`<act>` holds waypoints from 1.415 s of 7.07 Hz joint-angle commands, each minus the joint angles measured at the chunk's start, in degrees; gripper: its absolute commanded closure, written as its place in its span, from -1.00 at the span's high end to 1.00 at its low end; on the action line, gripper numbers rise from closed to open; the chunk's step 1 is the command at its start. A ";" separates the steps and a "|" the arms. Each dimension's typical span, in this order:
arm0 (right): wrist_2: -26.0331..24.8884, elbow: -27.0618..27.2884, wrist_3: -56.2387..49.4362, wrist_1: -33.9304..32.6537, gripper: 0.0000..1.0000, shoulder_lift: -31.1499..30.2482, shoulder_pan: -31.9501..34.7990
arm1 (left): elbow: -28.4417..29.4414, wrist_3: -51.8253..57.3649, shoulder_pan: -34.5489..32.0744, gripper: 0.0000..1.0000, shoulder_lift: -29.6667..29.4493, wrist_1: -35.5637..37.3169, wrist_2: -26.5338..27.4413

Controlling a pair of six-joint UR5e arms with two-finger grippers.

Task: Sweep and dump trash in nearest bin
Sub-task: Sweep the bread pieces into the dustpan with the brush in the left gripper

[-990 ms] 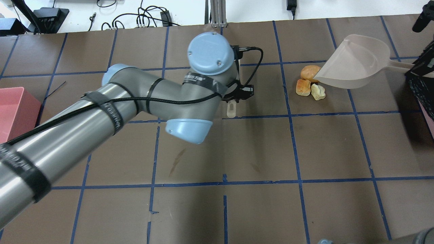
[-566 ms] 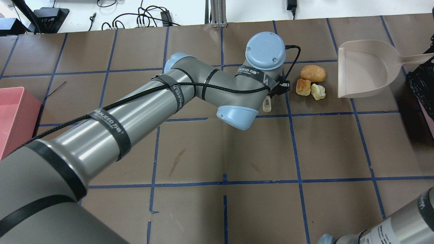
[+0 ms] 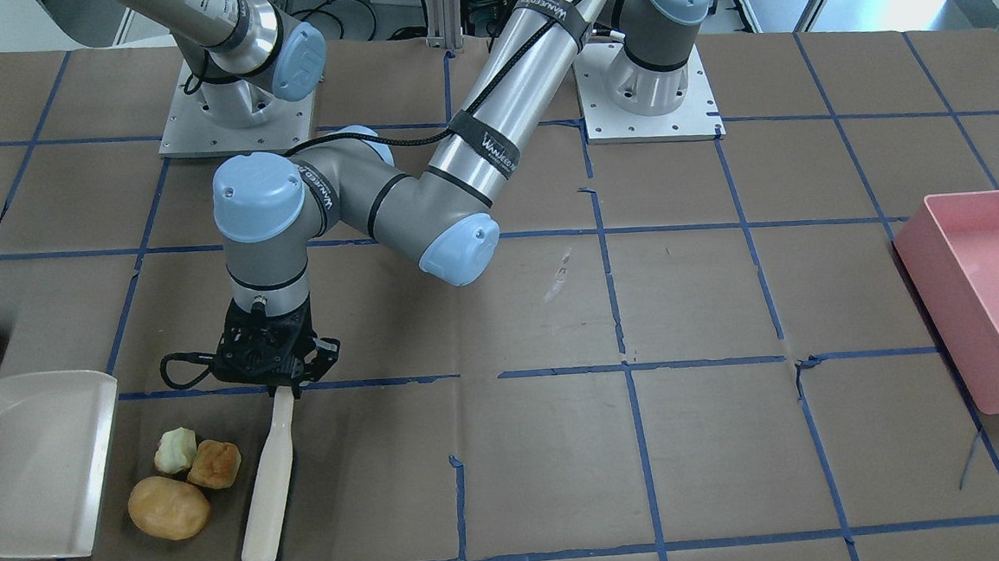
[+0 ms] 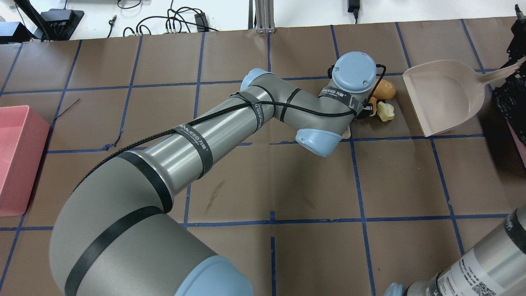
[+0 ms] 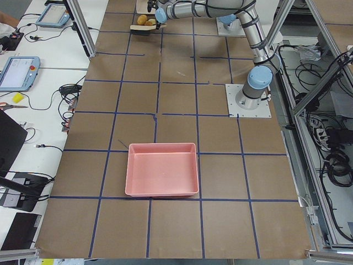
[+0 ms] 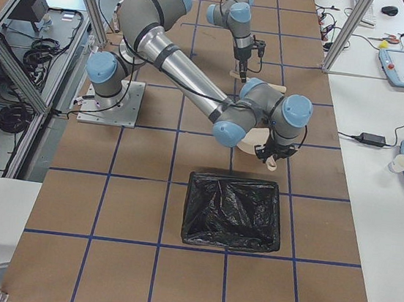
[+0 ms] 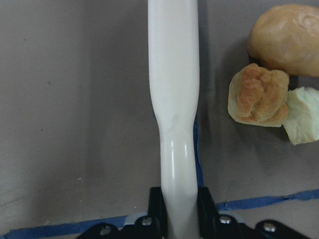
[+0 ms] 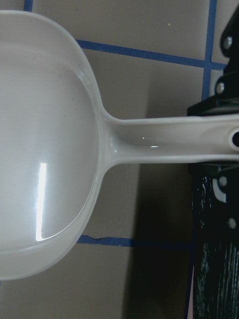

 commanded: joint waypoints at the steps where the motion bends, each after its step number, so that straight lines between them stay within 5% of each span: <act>1: 3.38 0.22 5.01 -0.65 -1.00 2.10 0.62 | 3.26 -1.12 -1.80 -1.00 -2.57 -0.12 -0.04; 5: 3.67 1.27 6.98 -0.38 -1.00 3.08 2.11 | 8.61 -5.33 -6.89 -1.00 -5.46 -0.29 -0.04; 10: 3.75 2.25 6.54 -0.38 -1.00 3.08 2.47 | 28.46 -10.34 -10.42 -1.00 -10.75 -12.57 1.54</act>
